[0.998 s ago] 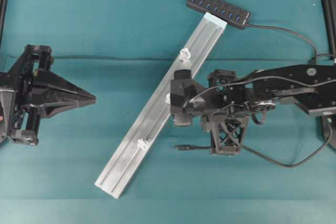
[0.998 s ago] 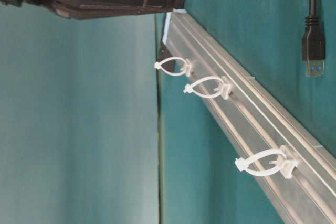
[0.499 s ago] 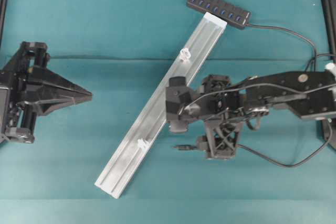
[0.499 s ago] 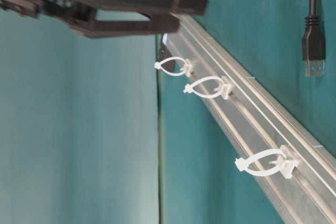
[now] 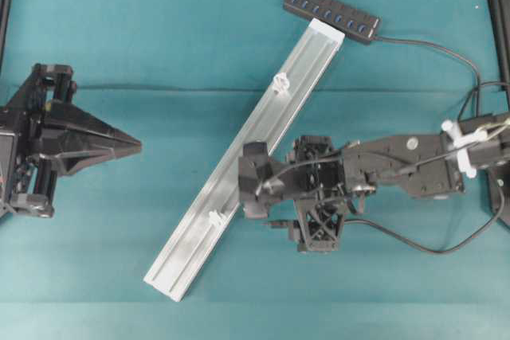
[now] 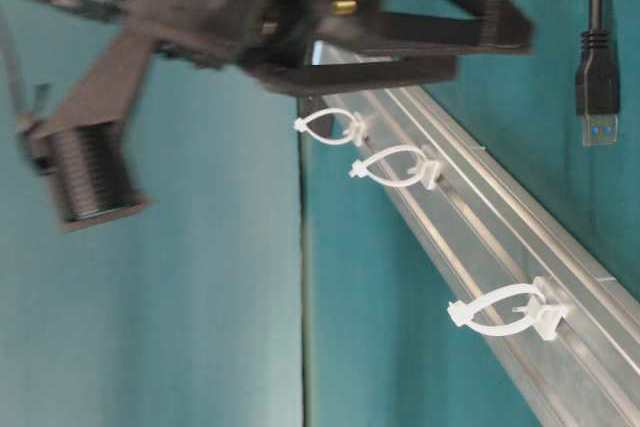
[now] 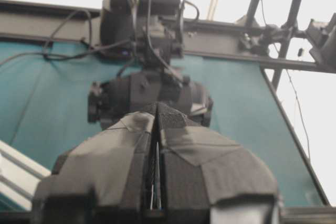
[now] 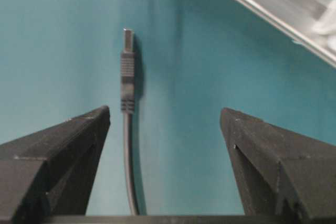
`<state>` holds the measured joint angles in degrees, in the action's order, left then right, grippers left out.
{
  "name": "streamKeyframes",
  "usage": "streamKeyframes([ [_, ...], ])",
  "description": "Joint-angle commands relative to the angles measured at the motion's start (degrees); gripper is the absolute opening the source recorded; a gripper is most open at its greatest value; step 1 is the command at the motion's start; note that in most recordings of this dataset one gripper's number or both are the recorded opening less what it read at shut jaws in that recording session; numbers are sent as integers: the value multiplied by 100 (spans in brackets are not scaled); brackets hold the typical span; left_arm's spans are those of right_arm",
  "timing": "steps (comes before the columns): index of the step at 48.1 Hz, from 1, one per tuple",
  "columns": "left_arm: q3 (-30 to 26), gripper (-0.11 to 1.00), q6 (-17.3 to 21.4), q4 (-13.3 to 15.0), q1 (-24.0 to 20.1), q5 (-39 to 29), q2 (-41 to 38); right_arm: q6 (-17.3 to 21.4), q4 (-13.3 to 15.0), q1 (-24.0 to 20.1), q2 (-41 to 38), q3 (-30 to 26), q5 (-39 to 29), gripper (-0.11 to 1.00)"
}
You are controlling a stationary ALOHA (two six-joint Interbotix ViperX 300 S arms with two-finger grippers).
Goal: Pass the USB cable through three rings with both arms.
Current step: 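Close the right gripper on the USB cable just behind the plug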
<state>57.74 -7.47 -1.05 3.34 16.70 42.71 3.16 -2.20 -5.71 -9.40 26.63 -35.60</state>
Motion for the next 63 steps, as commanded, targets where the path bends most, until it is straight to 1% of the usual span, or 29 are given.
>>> streamKeyframes([
  [1,-88,-1,-9,-18,-9,35,53,18,-9,-132,-105,62,123,85],
  [9,-88,-1,-9,-18,-9,35,62,26,-9,-246,-132,167,132,85],
  [55,-114,-1,-62,-18,-9,35,62,35,-18,-255,-510,123,105,84],
  [60,-123,-1,-70,-18,-9,35,70,35,-18,-255,-519,123,114,82],
  [63,-123,-1,-70,-18,0,35,70,35,-18,-255,-527,114,105,76],
])
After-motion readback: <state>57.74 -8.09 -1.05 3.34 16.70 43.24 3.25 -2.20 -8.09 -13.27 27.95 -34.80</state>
